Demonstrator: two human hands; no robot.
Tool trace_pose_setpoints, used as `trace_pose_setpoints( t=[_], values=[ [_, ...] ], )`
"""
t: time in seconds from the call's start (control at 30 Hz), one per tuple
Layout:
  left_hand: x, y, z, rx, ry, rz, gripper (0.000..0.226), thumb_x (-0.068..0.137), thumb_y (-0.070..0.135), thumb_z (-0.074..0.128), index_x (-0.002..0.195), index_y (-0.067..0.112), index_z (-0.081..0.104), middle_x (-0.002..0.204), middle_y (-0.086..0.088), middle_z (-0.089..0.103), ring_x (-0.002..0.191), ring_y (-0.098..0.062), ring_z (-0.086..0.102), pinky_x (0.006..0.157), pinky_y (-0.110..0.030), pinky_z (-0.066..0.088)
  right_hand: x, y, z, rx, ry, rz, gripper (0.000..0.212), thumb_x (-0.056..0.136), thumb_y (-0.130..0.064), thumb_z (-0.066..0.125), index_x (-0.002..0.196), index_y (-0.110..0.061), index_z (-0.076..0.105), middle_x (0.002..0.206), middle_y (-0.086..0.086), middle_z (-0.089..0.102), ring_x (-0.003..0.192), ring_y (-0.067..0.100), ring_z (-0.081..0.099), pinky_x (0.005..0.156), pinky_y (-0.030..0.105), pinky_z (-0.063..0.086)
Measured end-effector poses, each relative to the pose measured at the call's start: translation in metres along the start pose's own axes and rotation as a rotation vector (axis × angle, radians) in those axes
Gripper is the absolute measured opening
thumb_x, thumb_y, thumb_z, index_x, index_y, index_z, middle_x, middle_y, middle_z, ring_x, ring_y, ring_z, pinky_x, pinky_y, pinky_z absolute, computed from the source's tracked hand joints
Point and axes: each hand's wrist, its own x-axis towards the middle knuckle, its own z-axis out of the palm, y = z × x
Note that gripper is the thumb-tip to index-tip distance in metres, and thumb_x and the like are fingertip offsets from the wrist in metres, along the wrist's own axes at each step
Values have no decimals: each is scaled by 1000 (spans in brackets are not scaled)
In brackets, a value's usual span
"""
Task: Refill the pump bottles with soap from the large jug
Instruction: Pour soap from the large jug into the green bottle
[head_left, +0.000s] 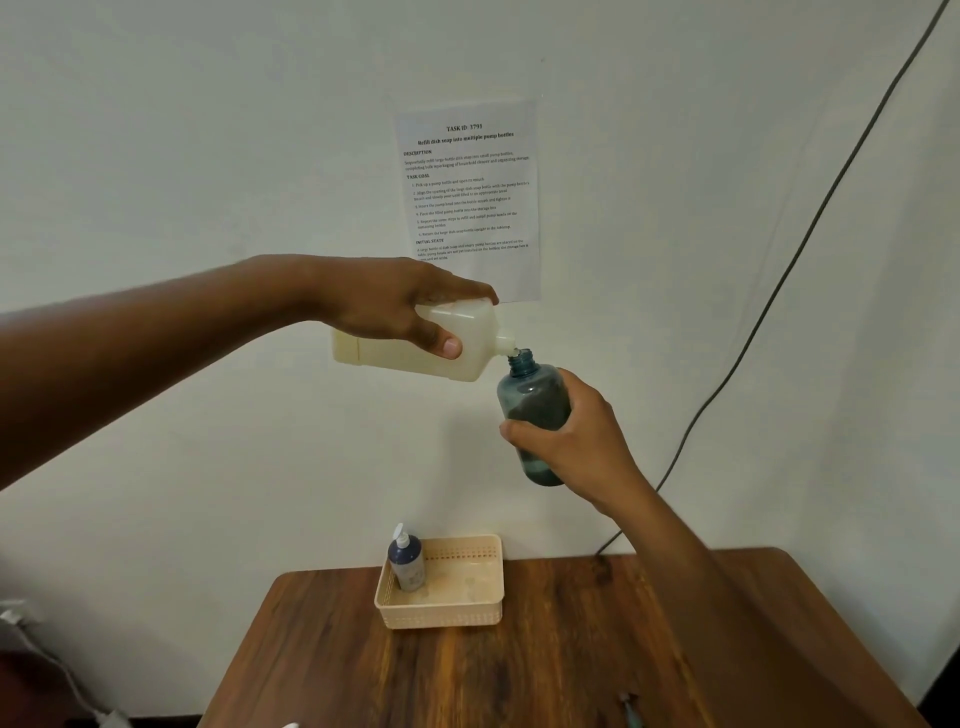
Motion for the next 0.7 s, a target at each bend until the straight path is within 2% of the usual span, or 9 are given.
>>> trace_pose_setpoints(
  t=[0.17, 0.33, 0.43, 0.57, 0.7],
  values=[
    [0, 0, -2, 10, 2, -2, 77, 79, 62, 63, 151, 52, 38, 142, 13, 58, 124, -16, 57, 104, -33, 50, 0, -1, 0, 7, -4, -10, 60, 72, -38, 84, 118, -47, 46, 106, -32, 52, 96, 6, 59, 55, 2, 45],
    [2, -1, -2, 29, 12, -5, 80, 79, 64, 62, 153, 52, 36, 144, 14, 56, 124, -15, 55, 100, -26, 48, 0, -1, 0, 12, -10, -16, 51, 71, -40, 83, 107, -52, 49, 105, -33, 53, 96, 5, 59, 56, 2, 45],
    [3, -2, -1, 22, 13, 6, 80, 79, 62, 62, 154, 49, 37, 143, 12, 57, 124, -16, 55, 99, -27, 48, 0, -1, -1, 3, -6, -17, 51, 72, -38, 84, 107, -51, 49, 105, -33, 53, 95, 5, 59, 56, 3, 46],
    [5, -5, -1, 12, 21, 10, 79, 83, 59, 66, 155, 46, 37, 143, 12, 56, 123, -15, 55, 92, -16, 45, 0, -1, -1, -8, -3, -22, 55, 72, -38, 84, 112, -49, 48, 106, -32, 53, 97, 6, 59, 56, 4, 47],
    [7, -8, -2, 14, 39, -1, 71, 94, 45, 70, 156, 46, 35, 142, 14, 55, 123, -14, 54, 87, -10, 40, 0, -2, -1, -12, -2, -28, 56, 73, -38, 84, 114, -47, 47, 106, -32, 52, 97, 6, 59, 56, 5, 47]
  ],
)
